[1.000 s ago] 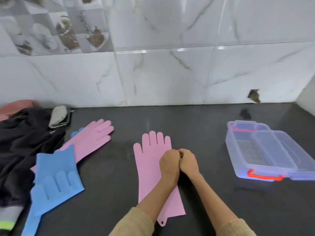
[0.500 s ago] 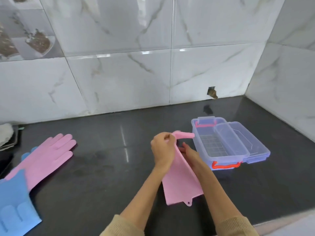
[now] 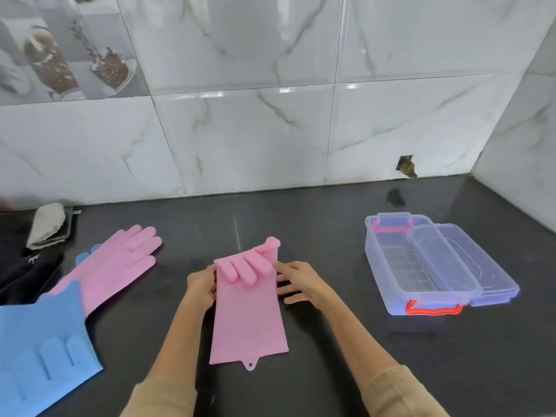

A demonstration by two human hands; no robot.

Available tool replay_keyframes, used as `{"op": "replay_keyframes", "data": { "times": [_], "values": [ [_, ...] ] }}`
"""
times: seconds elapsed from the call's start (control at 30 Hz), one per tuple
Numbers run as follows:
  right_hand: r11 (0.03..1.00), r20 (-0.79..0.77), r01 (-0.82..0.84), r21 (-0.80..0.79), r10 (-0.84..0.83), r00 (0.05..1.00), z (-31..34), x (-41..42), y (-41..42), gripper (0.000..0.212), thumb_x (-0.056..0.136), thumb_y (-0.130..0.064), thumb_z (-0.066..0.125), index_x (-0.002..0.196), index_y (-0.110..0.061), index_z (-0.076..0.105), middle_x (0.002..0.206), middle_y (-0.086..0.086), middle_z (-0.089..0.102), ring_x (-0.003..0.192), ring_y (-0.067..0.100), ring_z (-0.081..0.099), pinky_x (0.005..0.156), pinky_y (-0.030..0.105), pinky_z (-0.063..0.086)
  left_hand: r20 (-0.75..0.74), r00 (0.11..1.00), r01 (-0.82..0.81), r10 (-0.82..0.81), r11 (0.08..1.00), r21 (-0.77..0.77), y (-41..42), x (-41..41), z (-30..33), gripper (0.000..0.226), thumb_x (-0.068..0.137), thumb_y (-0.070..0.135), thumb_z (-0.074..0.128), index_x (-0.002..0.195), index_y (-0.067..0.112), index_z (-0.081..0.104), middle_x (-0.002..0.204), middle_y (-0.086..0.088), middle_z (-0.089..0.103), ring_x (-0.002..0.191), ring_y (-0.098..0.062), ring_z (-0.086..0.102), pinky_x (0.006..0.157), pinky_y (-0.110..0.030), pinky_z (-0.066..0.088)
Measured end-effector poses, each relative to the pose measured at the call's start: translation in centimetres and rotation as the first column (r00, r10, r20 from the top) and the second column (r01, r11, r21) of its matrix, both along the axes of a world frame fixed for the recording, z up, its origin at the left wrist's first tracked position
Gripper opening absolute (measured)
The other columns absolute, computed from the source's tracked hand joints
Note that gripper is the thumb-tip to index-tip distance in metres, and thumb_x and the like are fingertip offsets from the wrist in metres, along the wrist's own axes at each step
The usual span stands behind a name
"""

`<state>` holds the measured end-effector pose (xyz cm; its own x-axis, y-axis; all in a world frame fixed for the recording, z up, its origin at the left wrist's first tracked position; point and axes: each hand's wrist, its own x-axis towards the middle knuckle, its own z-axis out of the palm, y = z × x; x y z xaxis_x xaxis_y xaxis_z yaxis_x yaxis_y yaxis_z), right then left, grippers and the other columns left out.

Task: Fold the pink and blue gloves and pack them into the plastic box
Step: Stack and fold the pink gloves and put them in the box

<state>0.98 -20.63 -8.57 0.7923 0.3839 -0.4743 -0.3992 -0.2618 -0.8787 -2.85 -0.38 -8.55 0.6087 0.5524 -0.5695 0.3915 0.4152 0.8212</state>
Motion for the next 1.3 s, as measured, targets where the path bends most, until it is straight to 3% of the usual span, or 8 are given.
{"op": "replay_keyframes", "data": {
  "times": [0.2,0.33,0.47,0.57,0.67,0.9,1.17,1.3],
  "values": [
    [0.961,0.283,0.043,-0.271,0.037,0.958,-1.5,-0.6,1.2,0.024,0.089,-0.032,0.059,0.099,-0.011,0.065,0.077,-0.007,0.066,0.057,0.009,0.066,0.044,0.024,0.053,0.006,0.970,0.242,-0.245,0.962,0.129,1.3,-0.4,-0.2,0.022,0.085,-0.004,0.051,0.098,0.002,0.067,0.096,-0.014,0.067,0.083,-0.027,0.062,0.070,-0.035,0.051],
    [0.959,0.305,-0.036,-0.280,0.124,0.944,-1.3,-0.2,0.9,0.020,0.091,-0.036,0.054,0.093,-0.017,0.059,0.085,-0.006,0.067,0.057,0.008,0.064,0.041,0.021,0.050,0.009,0.902,0.415,-0.432,0.872,0.260,1.6,-0.9,-0.5,0.053,0.085,-0.007,0.058,0.134,0.006,0.044,0.123,-0.014,0.059,0.105,-0.029,0.060,0.074,-0.037,0.054],
    [0.925,0.376,-0.082,-0.372,0.231,0.897,-0.8,0.5,1.4,0.030,0.089,-0.048,0.052,0.095,-0.019,0.058,0.092,-0.001,0.068,0.056,0.009,0.060,0.040,0.021,0.046,-0.105,0.792,0.530,-0.602,0.591,0.608,1.9,-0.1,0.0,0.085,0.080,0.001,0.065,0.150,0.017,0.020,0.115,-0.016,0.055,0.103,-0.029,0.058,0.089,-0.039,0.050],
    [0.928,0.392,-0.064,-0.368,0.217,0.894,-0.6,1.2,1.9,0.031,0.084,-0.052,0.057,0.091,-0.022,0.050,0.091,-0.002,0.068,0.055,0.008,0.061,0.038,0.019,0.042,-0.265,0.742,0.559,-0.616,0.351,0.751,2.3,0.7,0.3,0.055,0.082,0.018,0.068,0.134,0.019,0.052,0.136,-0.010,0.043,0.126,-0.028,0.046,0.104,-0.045,0.040],
    [0.976,0.385,-0.055,-0.210,0.134,0.913,-0.6,2.2,2.5,0.022,0.085,-0.033,0.062,0.091,-0.025,0.041,0.095,0.000,0.065,0.055,0.007,0.065,0.039,0.021,0.045,-0.276,0.784,0.496,-0.555,0.295,0.816,2.9,1.4,0.3,0.026,0.088,0.021,0.064,0.114,0.019,0.067,0.140,-0.004,0.044,0.129,-0.023,0.043,0.106,-0.047,0.037],
    [0.989,0.347,0.068,0.130,-0.110,0.931,0.7,6.3,5.2,0.019,0.091,-0.023,0.060,0.100,-0.010,0.050,0.098,0.009,0.070,0.068,0.016,0.072,0.055,0.027,0.059,-0.158,0.831,0.400,-0.533,0.376,0.836,3.7,4.5,1.1,0.024,0.097,0.028,0.048,0.079,0.013,0.051,0.071,0.001,0.053,0.067,-0.016,0.046,0.060,-0.026,0.036],
    [0.963,0.641,0.229,-0.142,-0.087,0.762,-2.4,5.7,6.6,0.014,0.092,-0.014,0.054,0.097,-0.014,0.067,0.094,-0.002,0.068,0.081,0.009,0.061,0.073,0.016,0.047,-0.141,0.941,0.310,-0.308,0.616,0.724,4.5,7.1,0.3,0.039,0.092,0.022,0.060,0.123,0.000,0.053,0.108,-0.013,0.066,0.098,-0.026,0.061,0.087,-0.035,0.047],
    [0.916,0.712,0.220,-0.335,0.093,0.696,-4.3,1.4,6.0,0.036,0.099,-0.027,0.041,0.133,-0.021,0.052,0.143,-0.010,0.046,0.136,0.010,0.037,0.109,0.031,0.036,-0.258,0.939,0.342,-0.229,0.710,0.615,4.1,4.4,-0.1,0.023,0.084,0.020,0.071,0.099,0.005,0.063,0.096,-0.017,0.068,0.090,-0.034,0.068,0.086,-0.047,0.055]
  ]
}}
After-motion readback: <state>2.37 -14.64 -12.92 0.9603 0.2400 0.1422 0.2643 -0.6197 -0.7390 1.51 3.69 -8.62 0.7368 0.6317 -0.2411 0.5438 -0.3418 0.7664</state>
